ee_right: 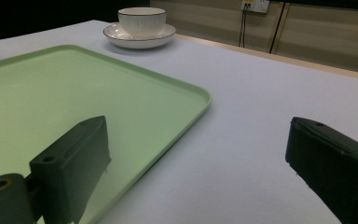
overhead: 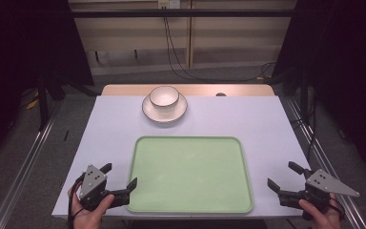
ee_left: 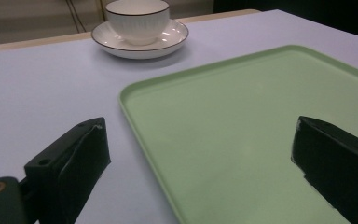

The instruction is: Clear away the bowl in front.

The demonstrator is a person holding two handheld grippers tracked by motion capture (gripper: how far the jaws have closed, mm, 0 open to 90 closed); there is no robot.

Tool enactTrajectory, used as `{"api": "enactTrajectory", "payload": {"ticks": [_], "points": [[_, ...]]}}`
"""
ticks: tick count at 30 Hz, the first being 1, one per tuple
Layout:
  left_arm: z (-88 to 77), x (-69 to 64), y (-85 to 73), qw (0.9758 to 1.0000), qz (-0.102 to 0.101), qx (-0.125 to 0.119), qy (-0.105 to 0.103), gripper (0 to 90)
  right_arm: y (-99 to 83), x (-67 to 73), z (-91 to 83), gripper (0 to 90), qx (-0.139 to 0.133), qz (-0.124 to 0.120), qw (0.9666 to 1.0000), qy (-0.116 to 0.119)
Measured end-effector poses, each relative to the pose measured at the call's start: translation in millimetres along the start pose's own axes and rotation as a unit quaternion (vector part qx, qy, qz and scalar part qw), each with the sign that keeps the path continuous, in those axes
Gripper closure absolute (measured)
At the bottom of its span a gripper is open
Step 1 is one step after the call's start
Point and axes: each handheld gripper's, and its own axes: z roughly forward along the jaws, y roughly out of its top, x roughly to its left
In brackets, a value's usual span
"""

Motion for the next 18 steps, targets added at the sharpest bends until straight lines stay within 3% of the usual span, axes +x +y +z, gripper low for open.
{"api": "enactTrajectory", "payload": {"ticks": [18], "points": [[19.2, 4.2, 25.1, 0.9999, 0.005, 0.006, -0.012, 4.1, -0.2, 0.9, 1.7, 6.3, 0.002, -0.001, 0.9999, 0.013]]}}
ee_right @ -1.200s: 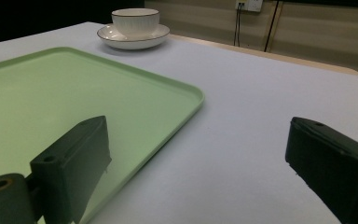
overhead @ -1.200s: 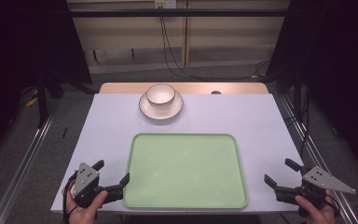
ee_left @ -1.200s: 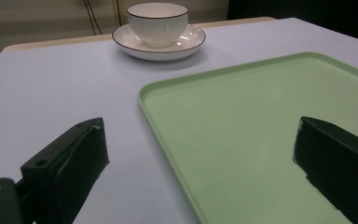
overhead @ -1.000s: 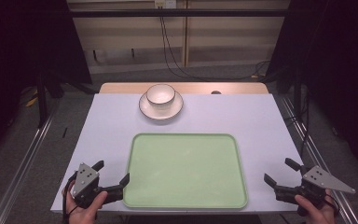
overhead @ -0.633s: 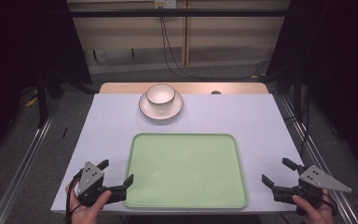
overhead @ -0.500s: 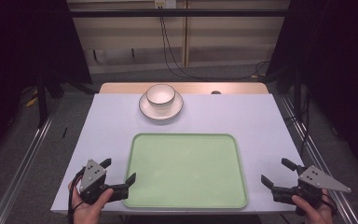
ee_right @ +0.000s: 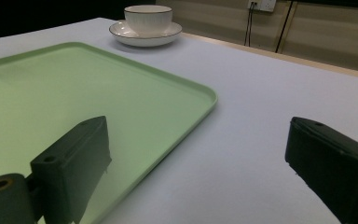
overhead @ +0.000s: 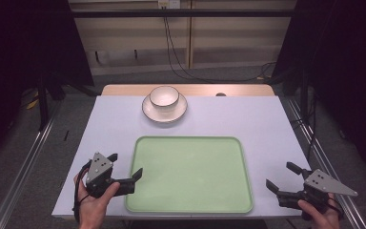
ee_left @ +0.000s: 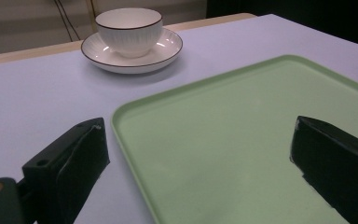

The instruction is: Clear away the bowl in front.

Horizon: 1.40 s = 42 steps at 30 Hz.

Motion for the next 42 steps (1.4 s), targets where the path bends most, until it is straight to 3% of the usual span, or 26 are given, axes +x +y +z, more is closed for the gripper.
{"api": "enactTrajectory", "payload": {"ticks": [4, 6, 14, 20, 27, 28, 35, 40, 42], "points": [[6.0, -1.2, 4.2, 1.0000, -0.008, -0.003, 0.001, 4.1, -0.3, 0.0, 1.0, 6.3, 0.001, 0.002, 1.0000, 0.000], [12.5, -4.8, 6.4, 0.9999, 0.006, 0.008, -0.006, 4.0, -0.1, 0.2, 0.8, 6.3, 0.000, 0.001, 1.0000, 0.002], [22.7, 0.7, 15.8, 0.9999, 0.010, 0.012, -0.005, 4.2, -0.1, 0.7, 0.9, 7.3, 0.000, 0.000, 1.0000, 0.004], [37.1, 11.6, 23.5, 0.9999, 0.008, 0.008, 0.000, 4.5, 0.0, 0.3, 0.0, 7.3, -0.003, -0.002, 1.0000, 0.003], [58.1, 23.9, 34.4, 0.9995, 0.014, 0.023, -0.015, 4.0, 0.2, 1.7, 0.8, 7.2, -0.002, -0.002, 1.0000, 0.005], [61.5, 26.1, 35.2, 0.9996, 0.008, 0.024, -0.013, 4.1, 0.1, 1.7, 0.8, 7.2, -0.001, -0.002, 1.0000, 0.006], [80.9, 35.0, 45.4, 0.9993, 0.015, 0.033, -0.003, 5.0, 0.0, 1.3, 0.7, 7.2, -0.003, -0.003, 1.0000, 0.009], [97.2, 45.9, 57.4, 0.9995, -0.002, 0.028, 0.012, 4.7, 0.1, 1.2, 1.2, 7.3, -0.003, -0.006, 0.9999, 0.008], [107.3, 55.1, 63.8, 0.9989, -0.005, 0.044, 0.014, 4.7, 0.0, 1.9, 1.4, 7.3, -0.002, -0.005, 0.9999, 0.009]]}}
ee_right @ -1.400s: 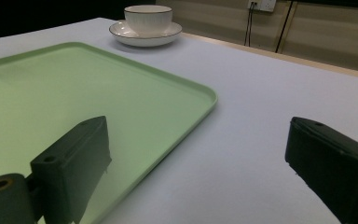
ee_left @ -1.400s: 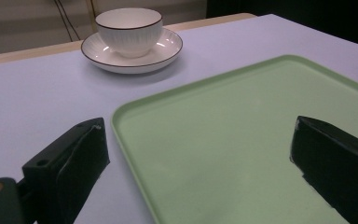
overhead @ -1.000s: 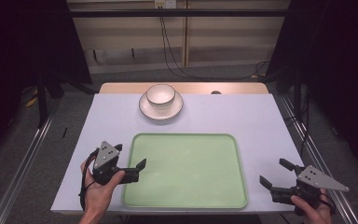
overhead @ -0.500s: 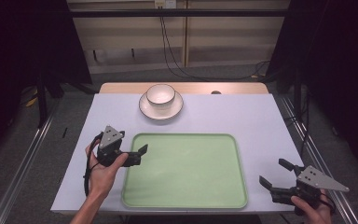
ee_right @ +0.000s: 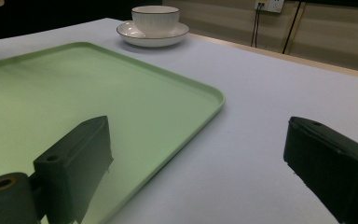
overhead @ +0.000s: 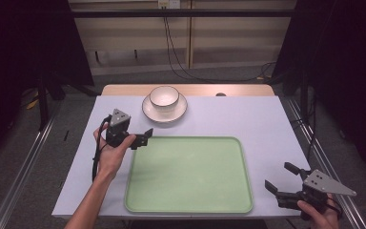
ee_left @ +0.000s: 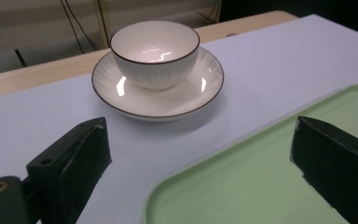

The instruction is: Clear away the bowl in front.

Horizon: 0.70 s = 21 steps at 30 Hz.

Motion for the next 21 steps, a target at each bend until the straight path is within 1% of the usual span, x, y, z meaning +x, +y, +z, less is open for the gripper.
{"api": "enactTrajectory", "payload": {"ticks": [1, 2, 4, 7, 8, 10, 11, 12, 13, 14, 15, 16, 17, 18, 20, 21], "points": [[3.5, 1.8, 1.4, 0.9999, -0.006, -0.005, 0.009, 4.7, 0.0, 0.3, -0.1, 7.3, 0.002, -0.001, 1.0000, 0.000], [6.3, 4.2, 3.1, 0.9999, -0.004, -0.003, 0.012, 4.7, -0.1, 0.2, -0.1, 7.3, 0.002, 0.000, 1.0000, 0.002], [11.9, 7.3, 7.5, 0.9999, -0.011, 0.000, 0.008, 4.6, -0.1, 0.3, -0.4, 7.3, 0.002, -0.001, 1.0000, 0.004], [19.4, 11.1, 15.7, 0.9999, -0.009, 0.003, 0.012, 4.4, -0.2, 0.3, -0.4, 7.3, 0.002, 0.000, 1.0000, 0.006], [19.4, 11.1, 15.7, 0.9999, -0.009, 0.003, 0.012, 4.4, -0.2, 0.4, -0.1, 7.3, 0.000, 0.001, 1.0000, 0.004], [26.1, 14.6, 25.2, 0.9998, -0.013, 0.005, 0.016, 4.5, -0.2, 0.3, -0.3, 7.3, 0.003, 0.001, 1.0000, 0.003], [28.5, 15.7, 28.3, 0.9998, -0.014, 0.009, 0.014, 5.0, -0.2, 0.2, -0.3, 7.3, 0.003, 0.002, 1.0000, 0.003], [28.5, 15.7, 28.3, 0.9998, -0.014, 0.009, 0.014, 5.6, -0.2, 0.1, -0.3, 7.3, 0.003, 0.002, 1.0000, 0.004], [31.0, 15.8, 31.1, 0.9997, -0.018, 0.006, 0.016, 5.6, -0.3, 0.0, -0.4, 7.3, 0.003, 0.003, 1.0000, 0.003], [32.9, 17.0, 33.6, 0.9998, -0.013, 0.008, 0.013, 5.5, -0.4, 0.0, -0.3, 7.3, 0.003, 0.003, 1.0000, 0.003], [35.4, 17.1, 35.7, 0.9998, -0.015, 0.007, 0.011, 5.5, -0.5, -0.2, -0.2, 7.3, 0.002, 0.003, 1.0000, 0.003], [40.1, 17.1, 38.5, 0.9998, -0.010, 0.004, 0.014, 5.5, -0.5, -0.2, -0.2, 7.3, 0.003, 0.002, 1.0000, 0.003], [42.1, 17.6, 39.8, 0.9998, -0.002, 0.012, 0.017, 5.7, -0.4, -0.1, -0.4, 7.3, 0.002, 0.003, 1.0000, 0.002], [42.1, 17.6, 39.8, 0.9998, -0.002, 0.012, 0.017, 5.8, -0.4, 0.0, -0.7, 7.3, 0.002, 0.002, 1.0000, 0.001], [47.2, 19.4, 42.7, 0.9998, -0.010, 0.012, 0.011, 5.8, -0.5, 0.2, -0.8, 7.3, 0.002, 0.002, 1.0000, 0.001], [50.4, 21.0, 44.6, 0.9998, -0.010, 0.011, 0.014, 5.8, -0.5, 0.3, -0.9, 7.3, 0.002, 0.002, 1.0000, 0.002]]}}
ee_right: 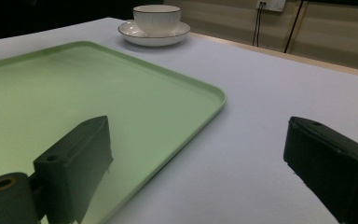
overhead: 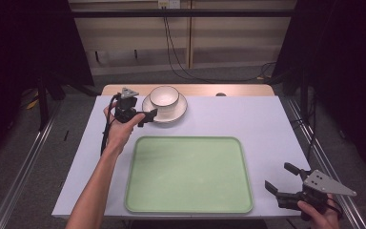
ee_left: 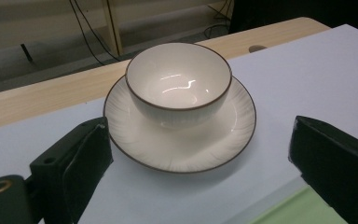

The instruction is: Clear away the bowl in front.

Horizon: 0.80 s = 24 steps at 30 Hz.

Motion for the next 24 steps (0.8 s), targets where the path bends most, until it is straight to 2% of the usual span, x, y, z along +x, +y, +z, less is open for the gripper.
{"api": "enactTrajectory", "payload": {"ticks": [5, 6, 8, 9, 14, 17, 18, 21, 22, 24], "points": [[9.0, 4.6, 4.3, 1.0000, -0.005, 0.003, 0.004, 5.8, -0.1, -0.1, 0.0, 7.3, 0.000, 0.001, 1.0000, 0.001], [12.8, 7.9, 7.2, 0.9998, -0.017, 0.001, 0.005, 5.3, -0.2, -0.4, -0.1, 7.3, 0.001, 0.000, 1.0000, 0.003], [15.0, 9.1, 9.0, 0.9998, -0.021, 0.004, 0.006, 5.7, -0.3, -0.5, 0.0, 7.3, 0.000, 0.001, 1.0000, 0.002], [19.1, 10.6, 12.0, 0.9995, -0.025, 0.013, 0.011, 5.3, -0.3, -0.4, -0.1, 7.3, 0.000, 0.002, 1.0000, 0.002], [28.0, 12.7, 19.1, 0.9996, -0.016, 0.023, 0.011, 6.5, -1.0, -1.4, 1.1, 7.3, 0.000, 0.000, 1.0000, 0.004], [32.8, 14.5, 23.3, 0.9995, -0.021, 0.023, 0.010, 11.1, -1.3, -1.0, 0.6, 7.4, 0.001, 0.002, 1.0000, 0.004], [36.9, 16.1, 26.5, 0.9990, -0.032, 0.024, 0.019, 13.8, -1.4, -1.1, 0.2, 7.3, 0.001, 0.001, 1.0000, 0.005], [40.3, 19.1, 28.6, 0.9991, -0.030, 0.026, 0.017, 13.9, -1.8, -0.9, 0.7, 7.4, 0.002, 0.002, 1.0000, 0.008], [45.1, 21.0, 29.5, 0.9991, -0.028, 0.020, 0.023, 14.1, -1.7, -0.6, 0.6, 7.3, 0.002, -0.001, 1.0000, 0.009], [51.7, 24.1, 29.2, 0.9988, -0.028, 0.031, 0.027, 15.3, -1.9, -0.7, 0.8, 7.4, 0.002, -0.001, 0.9999, 0.011]]}}
